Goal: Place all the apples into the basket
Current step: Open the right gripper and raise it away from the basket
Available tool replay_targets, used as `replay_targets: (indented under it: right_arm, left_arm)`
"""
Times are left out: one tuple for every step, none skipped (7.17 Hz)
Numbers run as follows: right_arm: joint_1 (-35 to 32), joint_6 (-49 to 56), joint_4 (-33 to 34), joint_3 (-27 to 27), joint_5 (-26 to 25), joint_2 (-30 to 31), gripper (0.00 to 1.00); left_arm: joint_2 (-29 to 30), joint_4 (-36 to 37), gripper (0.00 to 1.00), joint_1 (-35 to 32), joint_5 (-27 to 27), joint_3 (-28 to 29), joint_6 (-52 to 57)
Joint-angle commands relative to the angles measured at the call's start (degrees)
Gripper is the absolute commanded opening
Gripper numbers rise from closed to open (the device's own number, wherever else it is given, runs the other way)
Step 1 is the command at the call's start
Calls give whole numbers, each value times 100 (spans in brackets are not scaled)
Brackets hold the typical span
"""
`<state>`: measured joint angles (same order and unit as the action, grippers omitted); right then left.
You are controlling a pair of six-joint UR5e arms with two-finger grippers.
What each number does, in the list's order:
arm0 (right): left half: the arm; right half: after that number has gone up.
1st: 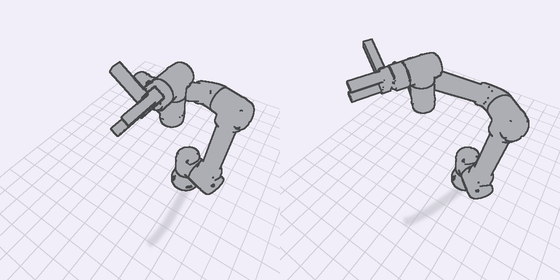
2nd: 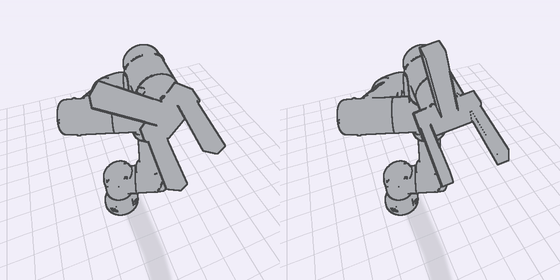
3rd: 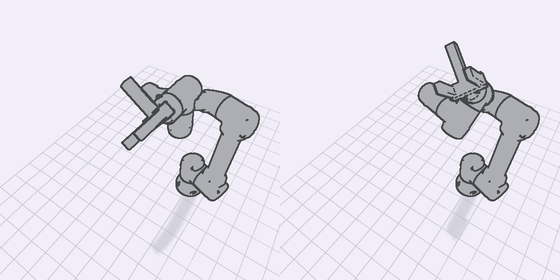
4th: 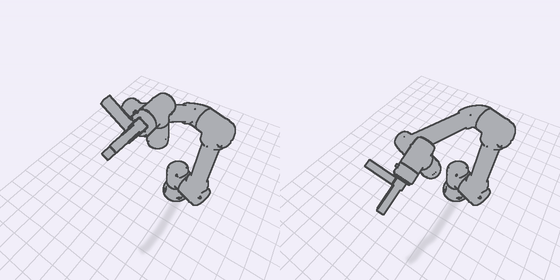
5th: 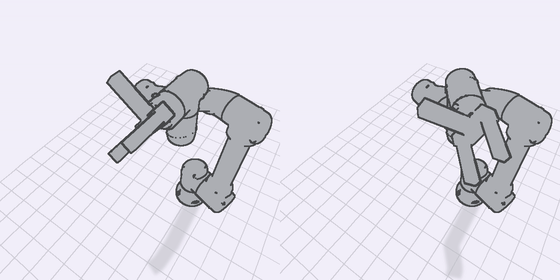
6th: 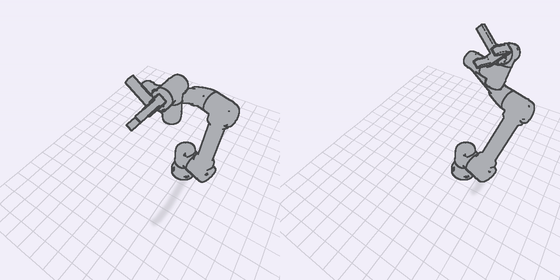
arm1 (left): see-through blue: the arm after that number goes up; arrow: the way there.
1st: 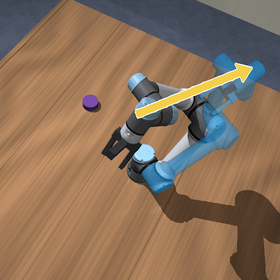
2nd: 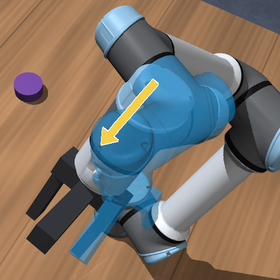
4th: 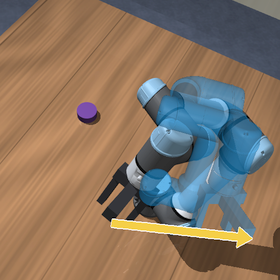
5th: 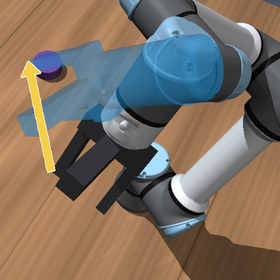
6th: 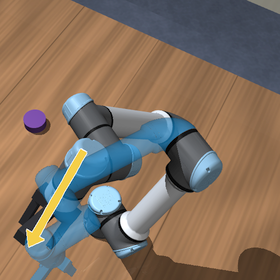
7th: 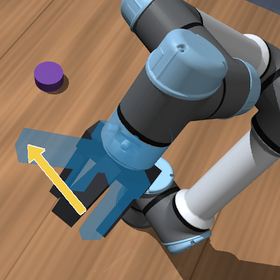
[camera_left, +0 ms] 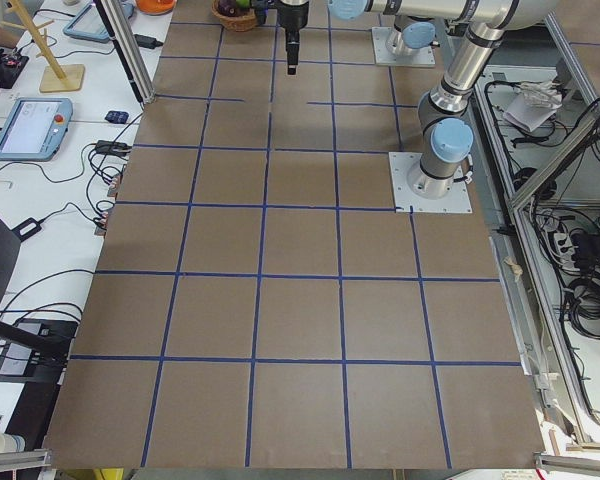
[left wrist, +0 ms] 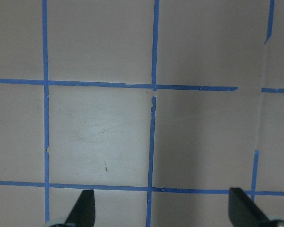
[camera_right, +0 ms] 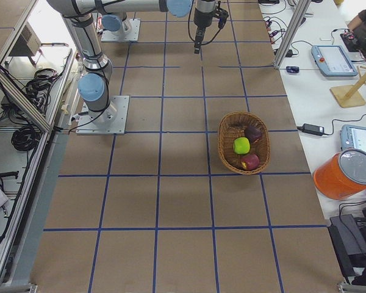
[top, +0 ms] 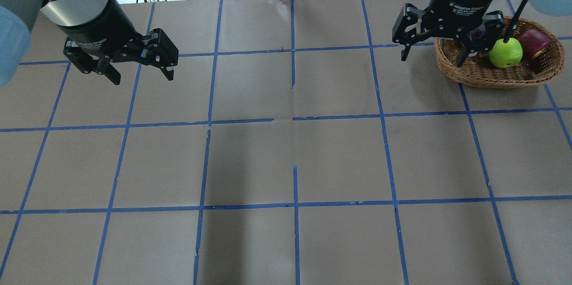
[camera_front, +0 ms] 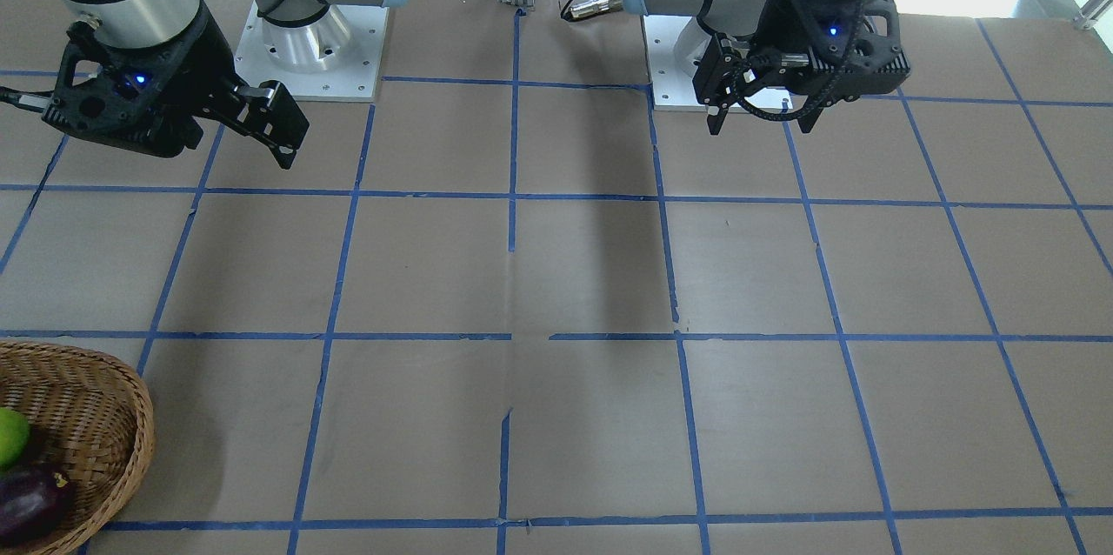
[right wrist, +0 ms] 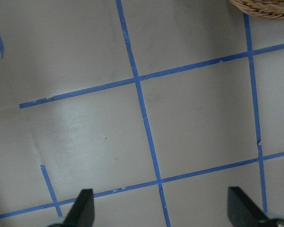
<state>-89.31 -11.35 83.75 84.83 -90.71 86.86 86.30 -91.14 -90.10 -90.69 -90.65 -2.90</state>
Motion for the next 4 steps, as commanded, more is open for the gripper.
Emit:
replay_targets:
  right_arm:
    - [1, 27, -17, 16, -8, -2, 100]
    - [1, 27, -17, 16, -8, -2, 100]
    - [1, 27, -43, 16, -8, -2, 100]
    - [1, 27, -43, 16, 1, -2, 100]
  left_arm:
    - [0, 0, 100, 2, -1, -5, 0]
    - [9, 0, 100, 2, -1, 12, 0]
    - [1, 0, 100, -7, -10, -5, 0]
    - [0, 0, 100, -7, -10, -6, 0]
